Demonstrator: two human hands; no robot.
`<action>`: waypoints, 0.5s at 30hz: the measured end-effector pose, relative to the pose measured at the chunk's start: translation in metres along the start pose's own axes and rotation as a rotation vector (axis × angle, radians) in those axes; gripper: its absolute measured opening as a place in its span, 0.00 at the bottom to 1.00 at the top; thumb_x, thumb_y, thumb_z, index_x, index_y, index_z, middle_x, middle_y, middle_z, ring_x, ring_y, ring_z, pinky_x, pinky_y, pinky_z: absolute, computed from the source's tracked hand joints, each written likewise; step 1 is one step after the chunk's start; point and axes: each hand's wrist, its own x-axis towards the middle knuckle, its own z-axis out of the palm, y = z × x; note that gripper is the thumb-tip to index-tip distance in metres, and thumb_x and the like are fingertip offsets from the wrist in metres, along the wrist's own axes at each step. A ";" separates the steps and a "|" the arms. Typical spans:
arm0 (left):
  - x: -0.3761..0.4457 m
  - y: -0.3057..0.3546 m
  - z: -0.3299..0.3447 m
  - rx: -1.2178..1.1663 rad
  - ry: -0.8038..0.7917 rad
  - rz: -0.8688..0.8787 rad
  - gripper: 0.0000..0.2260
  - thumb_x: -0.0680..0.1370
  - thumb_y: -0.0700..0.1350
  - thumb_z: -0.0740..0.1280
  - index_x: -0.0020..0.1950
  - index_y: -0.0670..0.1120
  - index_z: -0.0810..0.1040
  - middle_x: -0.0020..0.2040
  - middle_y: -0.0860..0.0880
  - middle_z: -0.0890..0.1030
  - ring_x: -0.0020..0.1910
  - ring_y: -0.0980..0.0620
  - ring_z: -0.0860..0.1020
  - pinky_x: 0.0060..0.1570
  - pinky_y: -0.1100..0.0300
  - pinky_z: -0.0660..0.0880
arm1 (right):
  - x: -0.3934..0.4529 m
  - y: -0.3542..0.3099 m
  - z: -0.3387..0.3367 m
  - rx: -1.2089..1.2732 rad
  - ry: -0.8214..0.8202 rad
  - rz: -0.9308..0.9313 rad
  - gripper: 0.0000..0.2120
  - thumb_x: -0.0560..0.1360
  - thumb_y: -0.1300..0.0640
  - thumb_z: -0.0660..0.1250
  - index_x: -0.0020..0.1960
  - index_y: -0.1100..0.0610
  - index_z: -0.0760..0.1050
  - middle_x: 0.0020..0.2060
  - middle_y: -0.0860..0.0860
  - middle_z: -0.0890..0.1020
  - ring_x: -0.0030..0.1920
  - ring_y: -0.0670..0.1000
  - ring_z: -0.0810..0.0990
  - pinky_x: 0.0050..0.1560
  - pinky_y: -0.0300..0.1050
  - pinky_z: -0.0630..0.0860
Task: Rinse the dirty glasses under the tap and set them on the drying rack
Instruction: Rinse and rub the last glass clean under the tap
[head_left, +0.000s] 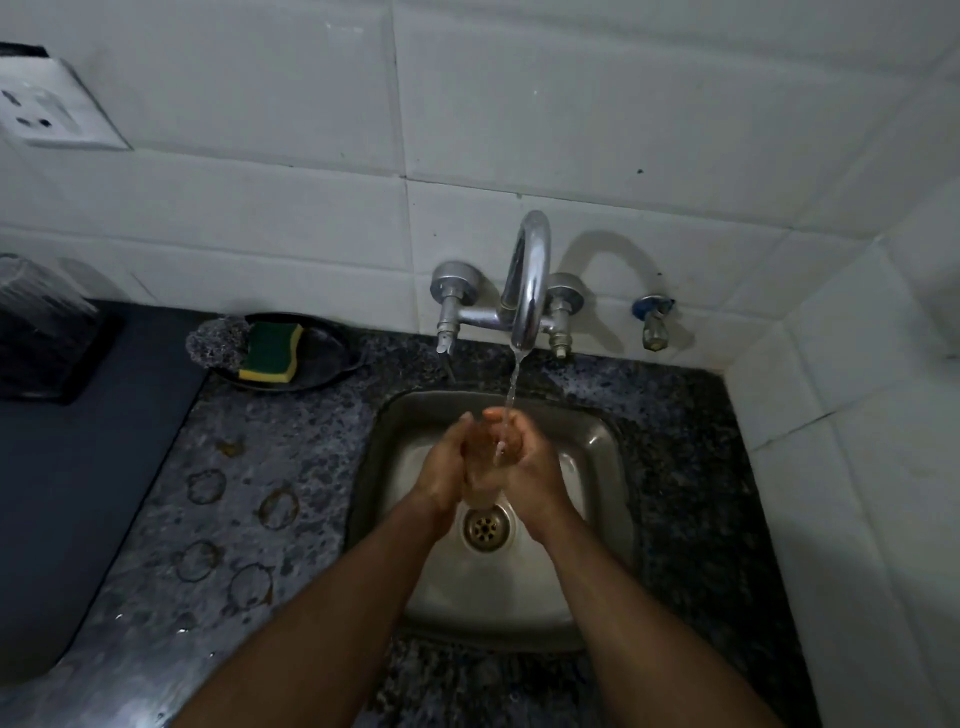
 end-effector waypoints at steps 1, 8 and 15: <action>-0.001 0.001 -0.001 0.013 -0.003 0.017 0.24 0.86 0.57 0.54 0.62 0.42 0.83 0.55 0.41 0.87 0.57 0.43 0.84 0.59 0.47 0.79 | 0.004 0.001 0.001 0.069 -0.014 0.064 0.32 0.61 0.67 0.76 0.63 0.49 0.77 0.54 0.53 0.87 0.54 0.55 0.86 0.53 0.54 0.84; -0.008 -0.007 0.010 0.194 0.087 0.190 0.20 0.83 0.43 0.65 0.76 0.52 0.72 0.61 0.47 0.84 0.58 0.50 0.83 0.53 0.57 0.81 | 0.014 0.007 0.020 0.566 0.107 0.441 0.13 0.74 0.50 0.66 0.50 0.57 0.84 0.42 0.56 0.85 0.43 0.56 0.84 0.42 0.47 0.78; -0.013 -0.017 0.001 0.533 0.151 0.372 0.23 0.74 0.59 0.66 0.68 0.55 0.79 0.64 0.52 0.81 0.64 0.54 0.79 0.67 0.47 0.76 | 0.017 0.004 0.047 0.879 0.248 0.506 0.21 0.86 0.48 0.56 0.45 0.60 0.79 0.35 0.57 0.83 0.38 0.54 0.85 0.42 0.45 0.79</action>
